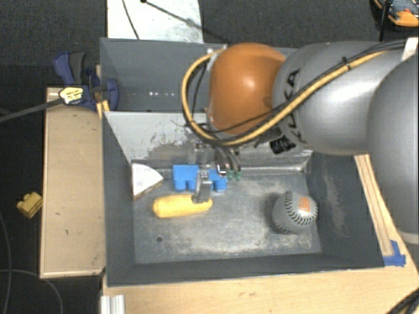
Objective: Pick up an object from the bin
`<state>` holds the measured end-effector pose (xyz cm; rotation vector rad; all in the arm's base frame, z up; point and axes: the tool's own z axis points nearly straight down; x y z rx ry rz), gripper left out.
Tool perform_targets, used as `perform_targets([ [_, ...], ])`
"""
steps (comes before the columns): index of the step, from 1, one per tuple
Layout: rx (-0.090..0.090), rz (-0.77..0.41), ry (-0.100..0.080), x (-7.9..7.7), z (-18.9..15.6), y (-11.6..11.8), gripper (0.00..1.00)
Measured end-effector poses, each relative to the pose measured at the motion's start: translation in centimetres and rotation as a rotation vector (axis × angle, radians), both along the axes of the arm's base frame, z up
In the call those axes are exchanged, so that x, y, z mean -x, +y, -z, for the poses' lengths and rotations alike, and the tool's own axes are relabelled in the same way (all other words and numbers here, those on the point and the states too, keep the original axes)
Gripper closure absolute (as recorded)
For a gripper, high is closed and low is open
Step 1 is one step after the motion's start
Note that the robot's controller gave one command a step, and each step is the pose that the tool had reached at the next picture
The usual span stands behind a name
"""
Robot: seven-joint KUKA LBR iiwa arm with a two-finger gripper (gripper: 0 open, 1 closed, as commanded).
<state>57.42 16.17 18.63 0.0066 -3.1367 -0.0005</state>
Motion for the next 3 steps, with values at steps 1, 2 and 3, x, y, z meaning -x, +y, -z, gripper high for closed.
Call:
perform_targets([
  [1,-0.001,0.004,-0.008,-0.2,-0.5,-0.1,0.00],
  [2,-0.003,-0.031,-0.016,-1.0,4.0,-2.1,0.00],
  [3,-0.001,-0.168,-0.009,-1.4,9.4,-3.6,0.00],
])
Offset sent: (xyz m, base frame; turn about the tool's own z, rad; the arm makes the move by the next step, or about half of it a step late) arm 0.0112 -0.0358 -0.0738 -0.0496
